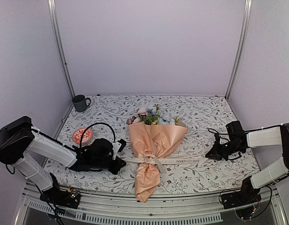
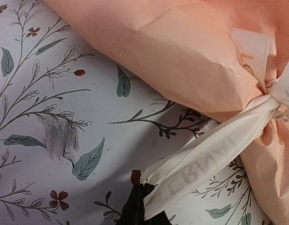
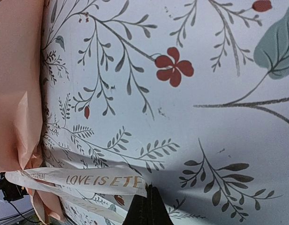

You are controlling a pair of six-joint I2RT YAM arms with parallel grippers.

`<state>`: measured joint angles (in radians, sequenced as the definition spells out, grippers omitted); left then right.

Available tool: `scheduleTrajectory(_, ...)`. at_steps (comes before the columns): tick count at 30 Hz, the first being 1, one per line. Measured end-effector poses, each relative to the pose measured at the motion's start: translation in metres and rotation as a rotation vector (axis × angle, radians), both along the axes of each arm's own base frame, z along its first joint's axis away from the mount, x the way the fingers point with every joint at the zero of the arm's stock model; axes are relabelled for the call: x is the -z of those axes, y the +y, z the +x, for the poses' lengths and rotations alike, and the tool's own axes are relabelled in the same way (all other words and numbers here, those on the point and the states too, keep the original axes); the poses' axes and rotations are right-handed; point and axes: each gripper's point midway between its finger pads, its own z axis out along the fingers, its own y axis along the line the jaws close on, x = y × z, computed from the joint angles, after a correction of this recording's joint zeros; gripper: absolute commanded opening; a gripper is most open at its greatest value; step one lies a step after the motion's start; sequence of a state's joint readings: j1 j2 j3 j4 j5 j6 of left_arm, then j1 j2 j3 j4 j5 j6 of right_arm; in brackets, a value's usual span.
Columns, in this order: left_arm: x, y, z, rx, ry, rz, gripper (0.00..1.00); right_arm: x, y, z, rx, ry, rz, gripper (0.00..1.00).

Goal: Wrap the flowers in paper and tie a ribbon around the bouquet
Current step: Tie the half-tied ribbon around the folded bouquet.

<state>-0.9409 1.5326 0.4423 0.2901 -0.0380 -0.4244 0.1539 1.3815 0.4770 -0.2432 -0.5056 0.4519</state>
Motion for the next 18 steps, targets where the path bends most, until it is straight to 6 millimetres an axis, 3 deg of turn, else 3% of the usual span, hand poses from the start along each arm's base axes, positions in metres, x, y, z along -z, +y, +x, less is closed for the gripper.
scheduleTrajectory(14,-0.002,0.006,-0.003,-0.014,0.013,0.002,0.0,0.002,-0.008,0.0,0.033,0.006,-0.002,0.0)
scheduleTrajectory(18,-0.014,0.008,-0.011,0.015,0.013,-0.022,0.0,0.002,-0.007,0.0,0.031,0.003,0.002,0.0)
